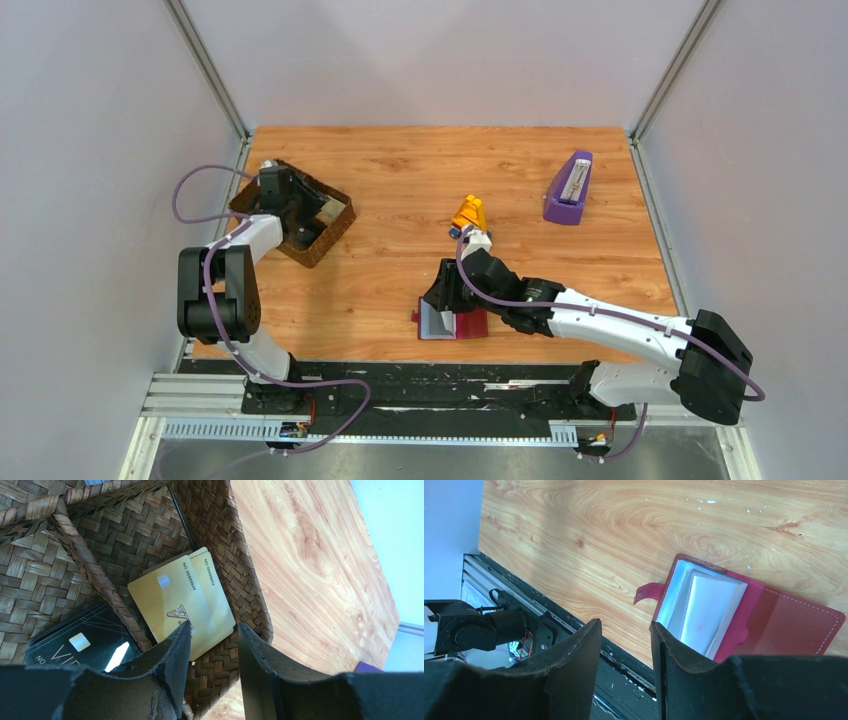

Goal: Take the credit cards out of the card holder
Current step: Place the credit card in the storage box.

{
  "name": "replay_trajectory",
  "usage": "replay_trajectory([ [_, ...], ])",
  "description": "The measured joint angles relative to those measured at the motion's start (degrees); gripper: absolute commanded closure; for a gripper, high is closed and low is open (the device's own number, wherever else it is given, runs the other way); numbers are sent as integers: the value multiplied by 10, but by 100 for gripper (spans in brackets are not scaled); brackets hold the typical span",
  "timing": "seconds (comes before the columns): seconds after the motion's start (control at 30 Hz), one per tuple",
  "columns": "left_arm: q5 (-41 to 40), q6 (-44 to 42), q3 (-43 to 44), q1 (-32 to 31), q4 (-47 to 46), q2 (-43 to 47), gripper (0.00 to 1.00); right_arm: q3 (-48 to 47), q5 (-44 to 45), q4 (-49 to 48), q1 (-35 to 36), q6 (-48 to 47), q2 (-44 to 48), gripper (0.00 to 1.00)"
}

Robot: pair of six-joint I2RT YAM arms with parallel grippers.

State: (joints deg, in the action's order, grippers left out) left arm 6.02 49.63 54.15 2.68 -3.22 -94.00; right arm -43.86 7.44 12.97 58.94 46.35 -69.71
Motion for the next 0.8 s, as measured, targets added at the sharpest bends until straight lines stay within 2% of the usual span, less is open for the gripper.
replay_trajectory([
  [0.2,15,-30,28,0,58,9,50,0,-3,0,0,1,0,60],
  [0.47,61,-91,78,0,148,85,51,-1,-30,1,0,16,-33,64],
  [0.63,107,-132,69,-2,206,153,51,-10,-47,1,1,27,-73,65],
  [0.8,149,-162,20,-29,252,235,50,-27,-50,5,5,37,-112,64],
])
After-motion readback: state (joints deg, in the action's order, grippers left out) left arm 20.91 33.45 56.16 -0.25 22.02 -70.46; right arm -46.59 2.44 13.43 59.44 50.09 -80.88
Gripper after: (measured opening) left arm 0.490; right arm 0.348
